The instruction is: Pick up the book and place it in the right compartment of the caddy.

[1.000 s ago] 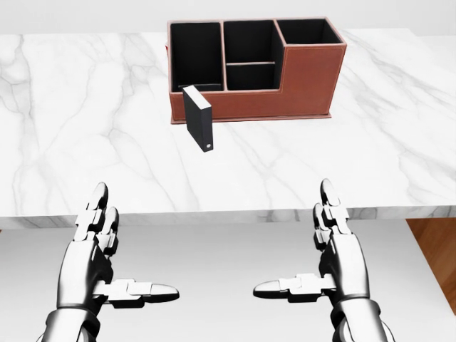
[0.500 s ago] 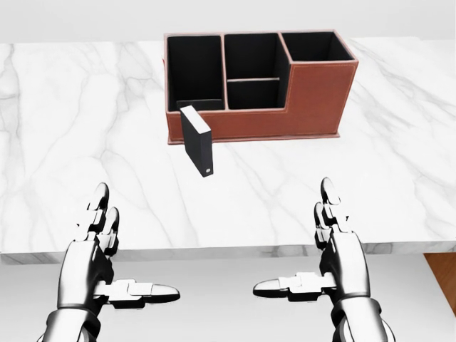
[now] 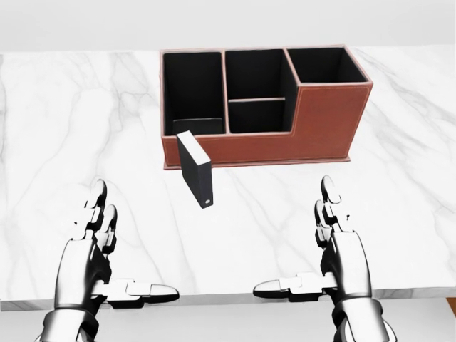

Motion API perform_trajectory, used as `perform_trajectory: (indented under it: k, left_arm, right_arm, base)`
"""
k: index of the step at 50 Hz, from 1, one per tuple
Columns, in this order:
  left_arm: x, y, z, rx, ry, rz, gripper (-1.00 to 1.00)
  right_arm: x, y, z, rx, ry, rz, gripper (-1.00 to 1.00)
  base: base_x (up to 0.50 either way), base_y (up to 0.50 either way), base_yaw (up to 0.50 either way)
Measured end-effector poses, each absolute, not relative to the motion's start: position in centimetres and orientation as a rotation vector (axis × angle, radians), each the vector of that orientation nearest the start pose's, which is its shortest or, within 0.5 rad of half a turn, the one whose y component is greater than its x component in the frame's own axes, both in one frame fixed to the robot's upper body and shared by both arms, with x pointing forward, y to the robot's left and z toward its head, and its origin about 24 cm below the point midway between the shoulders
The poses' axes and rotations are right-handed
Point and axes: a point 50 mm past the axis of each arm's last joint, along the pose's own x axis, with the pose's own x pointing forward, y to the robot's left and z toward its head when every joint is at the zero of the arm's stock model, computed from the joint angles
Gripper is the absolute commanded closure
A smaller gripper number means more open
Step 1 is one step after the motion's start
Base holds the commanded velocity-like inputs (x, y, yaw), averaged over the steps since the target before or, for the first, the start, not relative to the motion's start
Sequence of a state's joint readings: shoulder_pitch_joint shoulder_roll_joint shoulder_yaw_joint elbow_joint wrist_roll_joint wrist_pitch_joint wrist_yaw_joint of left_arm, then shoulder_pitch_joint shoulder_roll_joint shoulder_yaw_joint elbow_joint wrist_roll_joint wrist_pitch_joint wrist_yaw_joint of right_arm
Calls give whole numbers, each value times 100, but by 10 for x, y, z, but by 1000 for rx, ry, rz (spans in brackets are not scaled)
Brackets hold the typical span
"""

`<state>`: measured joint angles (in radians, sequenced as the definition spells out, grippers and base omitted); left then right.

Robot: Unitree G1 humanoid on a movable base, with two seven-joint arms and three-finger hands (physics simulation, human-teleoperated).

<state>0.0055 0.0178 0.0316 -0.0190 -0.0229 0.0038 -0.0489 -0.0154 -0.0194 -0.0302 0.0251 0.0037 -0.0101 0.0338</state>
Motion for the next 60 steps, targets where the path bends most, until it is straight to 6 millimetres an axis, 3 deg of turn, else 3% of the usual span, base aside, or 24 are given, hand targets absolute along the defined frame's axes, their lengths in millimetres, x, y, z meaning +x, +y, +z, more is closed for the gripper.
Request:
perform_trajectory:
  k: [6, 14, 23, 35, 60]
  left_arm:
    - [250, 159, 62, 14, -52, -9, -100]
    - [243, 157, 121, 65, -289, -24, -100]
    - [234, 155, 150, 76, -424, -28, -100]
    - [228, 155, 163, 76, -482, -27, -100]
    - [228, 155, 159, 70, -465, -28, -100]
  right_arm:
    - [256, -157, 49, -29, -30, 18, -100]
    - [253, -151, 71, -50, -92, 41, -100]
    - [250, -147, 85, -67, -133, 55, -100]
    - [248, -144, 95, -79, -177, 64, -100]
    - [247, -141, 89, -88, -158, 72, -100]
  base:
    - [24, 0, 0]
    - [24, 0, 0]
    - [24, 0, 0]
    - [24, 0, 0]
    - [24, 0, 0]
